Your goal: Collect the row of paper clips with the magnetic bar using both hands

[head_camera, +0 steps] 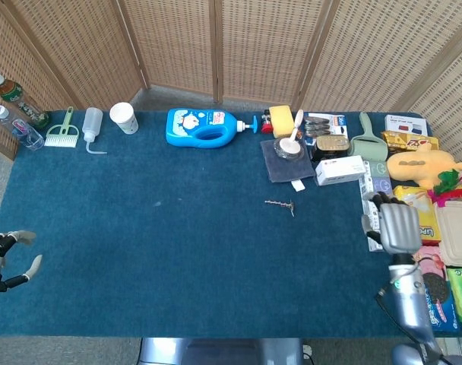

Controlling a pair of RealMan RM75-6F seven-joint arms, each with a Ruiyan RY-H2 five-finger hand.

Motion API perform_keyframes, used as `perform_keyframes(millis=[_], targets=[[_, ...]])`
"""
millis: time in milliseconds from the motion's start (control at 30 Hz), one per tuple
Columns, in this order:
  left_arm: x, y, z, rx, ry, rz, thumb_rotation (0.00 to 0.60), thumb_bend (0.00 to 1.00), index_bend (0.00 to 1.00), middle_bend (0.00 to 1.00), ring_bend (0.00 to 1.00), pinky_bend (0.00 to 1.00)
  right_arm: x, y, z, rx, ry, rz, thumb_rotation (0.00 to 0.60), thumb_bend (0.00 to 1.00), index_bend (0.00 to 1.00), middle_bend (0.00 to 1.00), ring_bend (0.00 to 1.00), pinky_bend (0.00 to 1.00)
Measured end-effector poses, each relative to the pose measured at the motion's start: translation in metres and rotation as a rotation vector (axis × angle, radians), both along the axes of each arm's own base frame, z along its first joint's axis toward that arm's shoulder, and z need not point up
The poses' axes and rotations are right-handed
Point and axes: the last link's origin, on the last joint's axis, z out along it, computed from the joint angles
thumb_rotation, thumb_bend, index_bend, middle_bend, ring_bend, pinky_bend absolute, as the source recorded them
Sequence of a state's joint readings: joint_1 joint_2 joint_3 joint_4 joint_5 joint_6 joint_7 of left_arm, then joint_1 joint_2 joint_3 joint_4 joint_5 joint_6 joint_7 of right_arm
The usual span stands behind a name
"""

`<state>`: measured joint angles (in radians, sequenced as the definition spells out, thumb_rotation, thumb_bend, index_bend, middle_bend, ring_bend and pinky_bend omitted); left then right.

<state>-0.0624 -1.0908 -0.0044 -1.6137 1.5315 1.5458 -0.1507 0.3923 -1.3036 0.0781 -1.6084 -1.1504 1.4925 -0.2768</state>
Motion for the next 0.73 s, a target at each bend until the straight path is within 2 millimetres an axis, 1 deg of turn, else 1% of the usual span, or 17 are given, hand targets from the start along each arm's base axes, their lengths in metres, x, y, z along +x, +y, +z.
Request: perform_keyframes(millis=[100,200,400,533,733], targets=[[-0.004,-0.004,-0.003,0.013,0.019,0.011,0.379,0.32,0.35,0.43,0.36,0.6,-0.012,0.017,0.005,-0.023,0.021,-0.028,0.599,0.44,0.38,0.41,0.41,0.51],[-0.006,-0.008,-0.004,0.011,0.027,0.024,0.381,0.32,0.35,0.44,0.36,0.6,-0.019,0.032,0.008,-0.042,0.032,-0.038,0.6,0.44,0.38,0.41,0.41,0.51],[-0.003,-0.015,-0.005,0.014,0.024,0.033,0.407,0.32,0.35,0.43,0.36,0.6,-0.022,0.055,0.012,-0.052,0.044,-0.057,0.598,0.44,0.38,0.41,0.39,0.51],[0.001,-0.015,-0.007,0.012,0.017,0.023,0.41,0.32,0.36,0.44,0.36,0.6,-0.019,0.059,0.013,-0.05,0.034,-0.045,0.599,0.44,0.37,0.4,0.38,0.51],[0.01,-0.009,-0.007,0.014,0.014,0.001,0.415,0.32,0.36,0.43,0.36,0.6,-0.016,0.062,0.014,-0.055,0.03,-0.03,0.599,0.44,0.37,0.4,0.38,0.51]])
